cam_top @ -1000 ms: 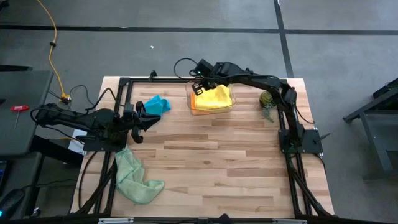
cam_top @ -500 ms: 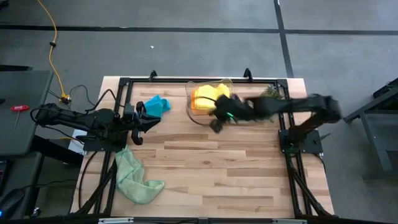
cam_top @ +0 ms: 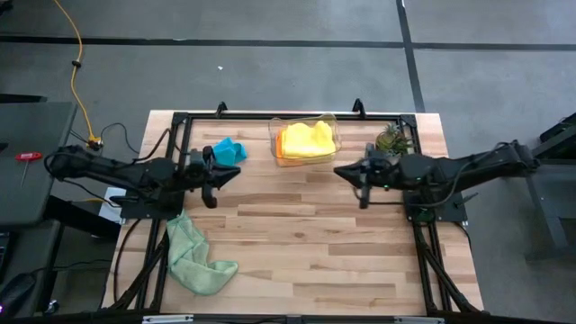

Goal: Fold microfiber towels
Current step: Fold the blue microfiber towel

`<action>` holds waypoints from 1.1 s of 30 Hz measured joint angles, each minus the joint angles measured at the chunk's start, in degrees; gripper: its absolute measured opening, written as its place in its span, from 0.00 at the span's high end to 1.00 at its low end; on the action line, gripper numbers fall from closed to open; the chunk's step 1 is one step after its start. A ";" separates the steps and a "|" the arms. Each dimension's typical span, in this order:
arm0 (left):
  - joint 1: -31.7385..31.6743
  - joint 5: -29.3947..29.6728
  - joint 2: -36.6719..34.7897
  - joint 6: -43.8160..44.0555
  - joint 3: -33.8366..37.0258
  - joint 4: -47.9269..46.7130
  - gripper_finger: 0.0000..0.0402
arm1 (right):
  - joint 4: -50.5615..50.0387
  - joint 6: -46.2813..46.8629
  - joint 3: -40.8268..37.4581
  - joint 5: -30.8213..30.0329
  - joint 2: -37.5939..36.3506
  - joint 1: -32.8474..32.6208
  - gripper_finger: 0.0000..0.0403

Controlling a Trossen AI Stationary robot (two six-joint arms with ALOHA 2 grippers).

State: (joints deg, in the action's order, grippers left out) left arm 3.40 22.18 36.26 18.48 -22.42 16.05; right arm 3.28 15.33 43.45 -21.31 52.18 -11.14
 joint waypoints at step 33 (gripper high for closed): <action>-22.40 -8.54 18.29 5.06 -15.34 -49.78 0.53 | 5.24 -4.74 -5.15 2.24 -1.44 1.77 1.00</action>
State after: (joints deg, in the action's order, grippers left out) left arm -19.00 13.64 54.54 23.54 -37.77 -33.73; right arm 8.52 10.59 38.30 -19.07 50.74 -9.37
